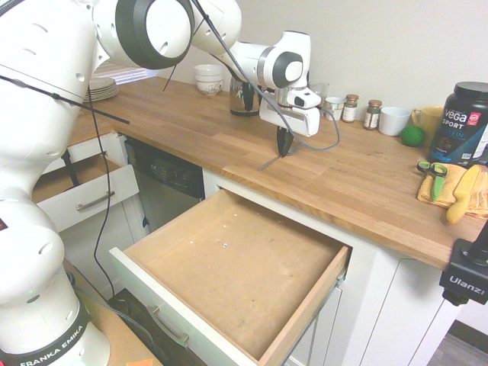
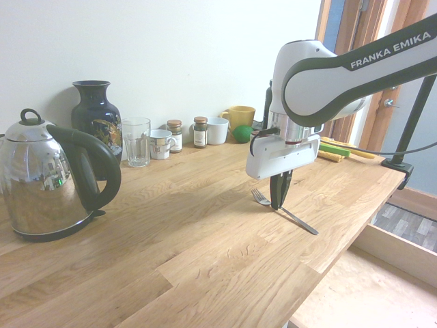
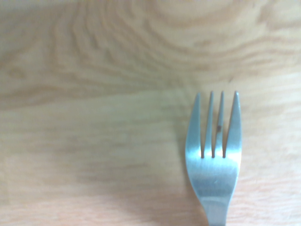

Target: Put fork in the drawer

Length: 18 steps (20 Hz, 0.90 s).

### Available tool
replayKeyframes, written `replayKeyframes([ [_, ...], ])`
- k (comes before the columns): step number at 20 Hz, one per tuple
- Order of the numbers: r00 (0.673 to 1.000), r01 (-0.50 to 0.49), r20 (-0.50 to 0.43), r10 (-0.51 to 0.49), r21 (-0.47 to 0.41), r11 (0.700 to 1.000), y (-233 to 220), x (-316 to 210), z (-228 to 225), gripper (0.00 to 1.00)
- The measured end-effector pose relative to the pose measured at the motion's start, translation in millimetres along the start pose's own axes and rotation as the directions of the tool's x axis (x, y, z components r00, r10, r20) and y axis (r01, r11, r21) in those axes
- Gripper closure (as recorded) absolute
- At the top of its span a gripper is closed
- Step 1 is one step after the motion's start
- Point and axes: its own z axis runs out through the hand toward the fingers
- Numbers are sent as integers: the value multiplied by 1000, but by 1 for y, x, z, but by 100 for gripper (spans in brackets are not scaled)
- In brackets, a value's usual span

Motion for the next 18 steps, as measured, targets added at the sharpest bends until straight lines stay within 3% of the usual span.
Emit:
replayKeyframes([
  [10, 1000, 10, -20, -10, 31, 999, -2, -10, -35, 100],
  [18, 1000, 4, -20, -3, 40, 999, 54, -44, -59, 100],
])
